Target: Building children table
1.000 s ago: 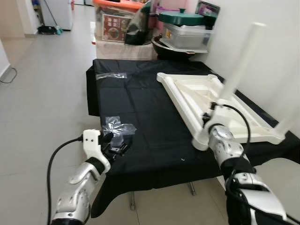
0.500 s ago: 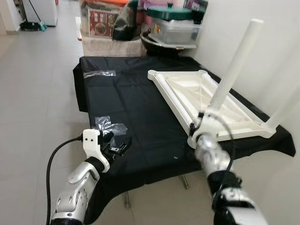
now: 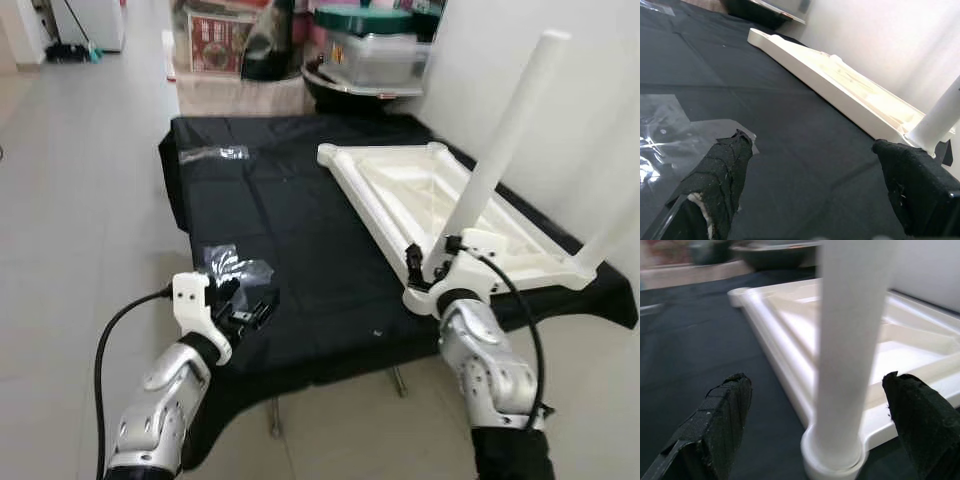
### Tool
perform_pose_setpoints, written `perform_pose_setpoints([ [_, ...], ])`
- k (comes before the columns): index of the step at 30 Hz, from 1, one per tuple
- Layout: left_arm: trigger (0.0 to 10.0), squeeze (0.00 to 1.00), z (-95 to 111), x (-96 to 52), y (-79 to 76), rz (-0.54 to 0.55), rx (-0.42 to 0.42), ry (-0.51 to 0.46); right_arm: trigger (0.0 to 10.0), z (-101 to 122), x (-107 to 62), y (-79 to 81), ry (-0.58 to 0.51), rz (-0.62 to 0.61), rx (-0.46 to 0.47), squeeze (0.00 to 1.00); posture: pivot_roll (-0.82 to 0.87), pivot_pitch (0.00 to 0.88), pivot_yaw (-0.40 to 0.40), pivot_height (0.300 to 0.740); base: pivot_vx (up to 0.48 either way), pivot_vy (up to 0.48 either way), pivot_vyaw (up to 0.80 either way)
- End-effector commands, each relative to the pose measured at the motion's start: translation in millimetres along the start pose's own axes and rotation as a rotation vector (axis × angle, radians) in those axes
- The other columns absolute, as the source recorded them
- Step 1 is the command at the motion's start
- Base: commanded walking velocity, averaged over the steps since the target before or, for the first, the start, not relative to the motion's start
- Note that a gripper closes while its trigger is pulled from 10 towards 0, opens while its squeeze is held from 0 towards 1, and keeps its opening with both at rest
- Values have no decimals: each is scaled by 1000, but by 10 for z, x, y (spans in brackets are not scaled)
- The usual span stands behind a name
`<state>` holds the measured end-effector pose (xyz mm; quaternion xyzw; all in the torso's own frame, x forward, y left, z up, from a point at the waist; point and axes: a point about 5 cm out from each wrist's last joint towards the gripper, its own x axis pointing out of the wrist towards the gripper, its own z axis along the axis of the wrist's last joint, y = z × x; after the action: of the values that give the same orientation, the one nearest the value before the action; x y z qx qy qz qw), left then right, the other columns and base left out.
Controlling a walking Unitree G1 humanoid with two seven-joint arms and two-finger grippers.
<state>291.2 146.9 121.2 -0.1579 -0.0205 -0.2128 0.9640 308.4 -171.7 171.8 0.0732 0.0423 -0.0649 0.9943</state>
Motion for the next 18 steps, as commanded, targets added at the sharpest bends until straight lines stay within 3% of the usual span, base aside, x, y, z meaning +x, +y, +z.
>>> perform_pose_setpoints([
  [1,10000,0,1,-18,-29,-8,-13,1,10000,-91,-163,42,79,129,-9,1000,-52,0,-114,740,0,0,0],
  [4,10000,0,5,-21,-30,-9,-13,0,10000,-120,-205,65,101,179,-8,1000,-55,0,-111,740,0,0,0],
  [6,10000,0,11,-19,-33,-13,-16,2,10000,-114,-249,154,106,281,-26,1000,-56,0,-105,740,0,0,0],
  [7,10000,0,13,-18,-32,-15,-17,3,10000,-113,-222,194,111,296,-57,0,-54,0,-105,740,0,0,0],
  [11,10000,0,13,-18,-31,-15,-17,4,10000,-112,-202,219,116,301,-79,0,-54,0,-105,740,0,0,0],
  [12,10000,0,16,-24,-18,-9,-9,4,10000,-132,-146,250,168,285,-153,0,-44,0,-112,740,0,0,0],
  [14,10000,0,17,-30,-12,1,-2,1,10000,-135,-126,269,184,295,-156,0,-42,0,-115,740,0,0,0],
  [17,10000,0,17,-40,-6,15,7,-3,10000,-126,-132,301,197,336,-135,0,-39,0,-114,740,0,0,0],
  [18,10000,0,20,-45,-8,34,32,-3,10000,-129,-141,356,211,416,-74,0,-39,0,-113,740,0,0,0],
])
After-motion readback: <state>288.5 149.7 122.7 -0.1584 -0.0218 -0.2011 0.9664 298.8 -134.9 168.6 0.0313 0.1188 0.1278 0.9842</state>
